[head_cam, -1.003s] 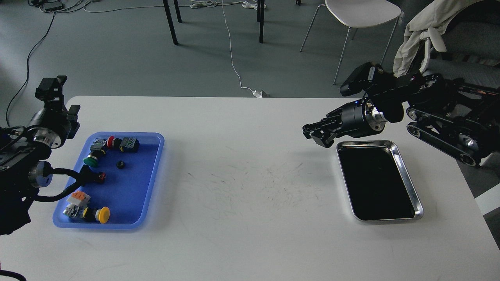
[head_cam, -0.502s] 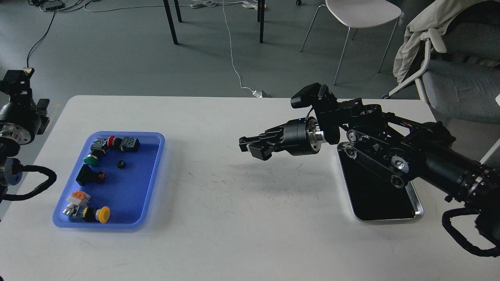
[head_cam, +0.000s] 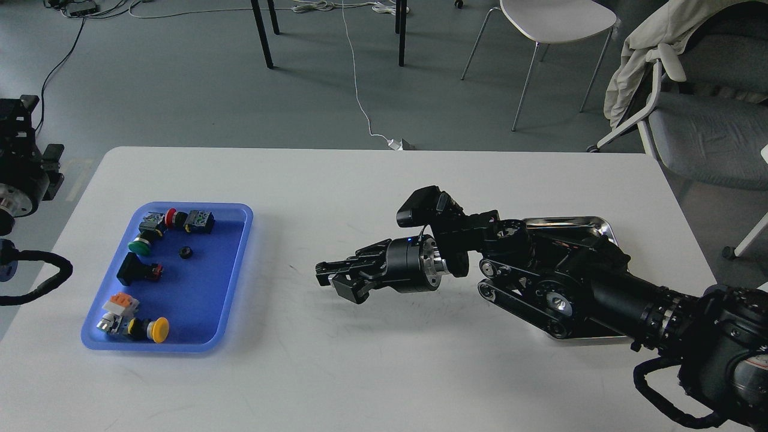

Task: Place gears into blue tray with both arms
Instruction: 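Lift the right gripper and carry it toward the table center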

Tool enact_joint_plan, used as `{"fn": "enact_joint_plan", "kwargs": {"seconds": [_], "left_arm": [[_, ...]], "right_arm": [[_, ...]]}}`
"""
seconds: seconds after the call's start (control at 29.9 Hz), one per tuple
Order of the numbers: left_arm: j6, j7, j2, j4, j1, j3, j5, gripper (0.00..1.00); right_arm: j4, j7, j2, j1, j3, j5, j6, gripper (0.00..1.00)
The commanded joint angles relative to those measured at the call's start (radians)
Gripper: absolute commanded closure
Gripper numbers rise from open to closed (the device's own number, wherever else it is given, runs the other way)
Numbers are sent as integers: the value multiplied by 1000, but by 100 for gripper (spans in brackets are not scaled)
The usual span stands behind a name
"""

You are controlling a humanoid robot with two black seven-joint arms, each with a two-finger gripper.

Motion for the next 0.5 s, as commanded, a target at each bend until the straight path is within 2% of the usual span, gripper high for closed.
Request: {"fn": "enact_joint_plan", "kwargs": {"seconds": [0.0, 0.2, 0.47], "left_arm": [[-1, 0, 12, -9, 0, -3, -4, 2], [0, 0, 55, -60, 3, -9, -7, 2], [-1, 0, 83, -80, 6, -9, -8, 2]], "right_arm": [[-64, 0, 27, 0, -36, -2, -26, 99], [-171, 0, 27, 0, -84, 0, -65, 99], [-196, 0, 27, -6, -104, 6, -85, 99]]}}
